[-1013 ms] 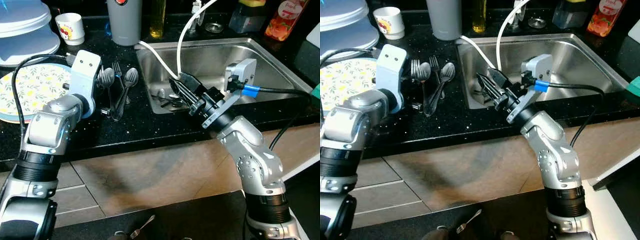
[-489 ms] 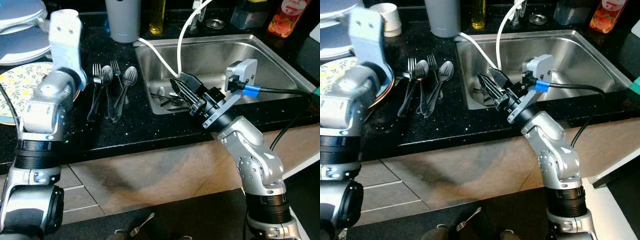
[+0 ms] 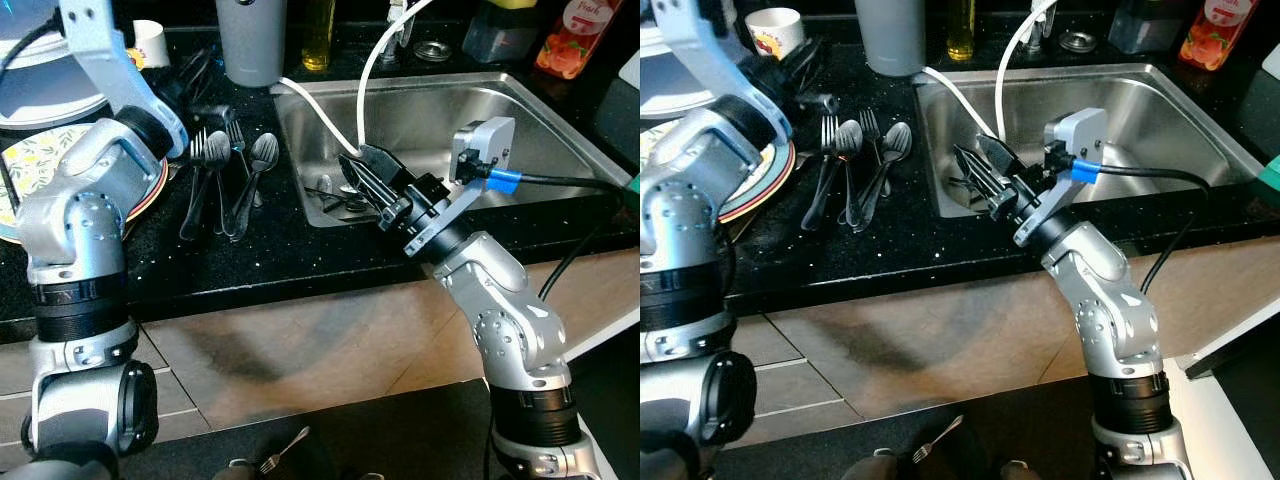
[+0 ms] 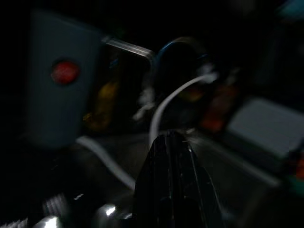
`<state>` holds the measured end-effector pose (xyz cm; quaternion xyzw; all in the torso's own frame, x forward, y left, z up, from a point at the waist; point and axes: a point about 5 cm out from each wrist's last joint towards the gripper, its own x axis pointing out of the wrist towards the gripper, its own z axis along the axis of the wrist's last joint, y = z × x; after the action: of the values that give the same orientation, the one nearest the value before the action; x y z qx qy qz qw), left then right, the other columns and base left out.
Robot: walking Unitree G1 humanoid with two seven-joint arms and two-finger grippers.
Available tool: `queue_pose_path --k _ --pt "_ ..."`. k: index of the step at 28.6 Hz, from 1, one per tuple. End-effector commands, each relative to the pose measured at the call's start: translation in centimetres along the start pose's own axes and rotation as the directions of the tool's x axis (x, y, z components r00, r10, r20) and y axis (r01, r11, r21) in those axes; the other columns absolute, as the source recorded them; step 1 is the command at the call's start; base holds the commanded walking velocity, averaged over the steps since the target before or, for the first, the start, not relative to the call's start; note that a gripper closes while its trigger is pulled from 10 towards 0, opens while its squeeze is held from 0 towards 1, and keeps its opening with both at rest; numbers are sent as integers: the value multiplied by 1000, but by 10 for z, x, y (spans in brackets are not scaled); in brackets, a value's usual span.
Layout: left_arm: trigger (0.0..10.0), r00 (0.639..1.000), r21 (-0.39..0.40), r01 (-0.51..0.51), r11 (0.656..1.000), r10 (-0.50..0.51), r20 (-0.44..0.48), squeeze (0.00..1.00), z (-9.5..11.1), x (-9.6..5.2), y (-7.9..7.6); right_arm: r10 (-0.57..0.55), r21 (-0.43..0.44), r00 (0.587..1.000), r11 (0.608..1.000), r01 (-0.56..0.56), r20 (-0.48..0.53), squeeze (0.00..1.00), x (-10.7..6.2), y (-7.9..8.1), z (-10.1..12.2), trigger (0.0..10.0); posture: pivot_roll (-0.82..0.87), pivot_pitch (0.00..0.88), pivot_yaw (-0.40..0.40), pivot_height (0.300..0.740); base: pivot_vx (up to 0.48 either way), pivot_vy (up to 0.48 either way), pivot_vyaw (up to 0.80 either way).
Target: Kitchen organization
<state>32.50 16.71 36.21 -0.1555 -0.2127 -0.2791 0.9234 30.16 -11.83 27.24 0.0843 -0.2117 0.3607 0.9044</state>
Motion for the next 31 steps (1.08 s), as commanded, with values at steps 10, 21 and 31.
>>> queue_pose_path --k 10,21,31 --pt "10000 944 194 -70 979 128 -303 1000 -39 -12 26 -23 13 1000 1000 22 20 0 -5 -4 5 10000 154 144 11 740 0 0 0" --pt "10000 701 430 -274 860 485 -523 0 -89 -29 55 -7 23 1000 1000 6 23 0 -1 -2 3 10000 158 123 6 740 0 0 0" --pt "4118 586 347 -308 886 464 -664 0 -131 -41 55 -3 21 1000 1000 2 22 0 0 -2 3 10000 151 116 9 740 0 0 0"
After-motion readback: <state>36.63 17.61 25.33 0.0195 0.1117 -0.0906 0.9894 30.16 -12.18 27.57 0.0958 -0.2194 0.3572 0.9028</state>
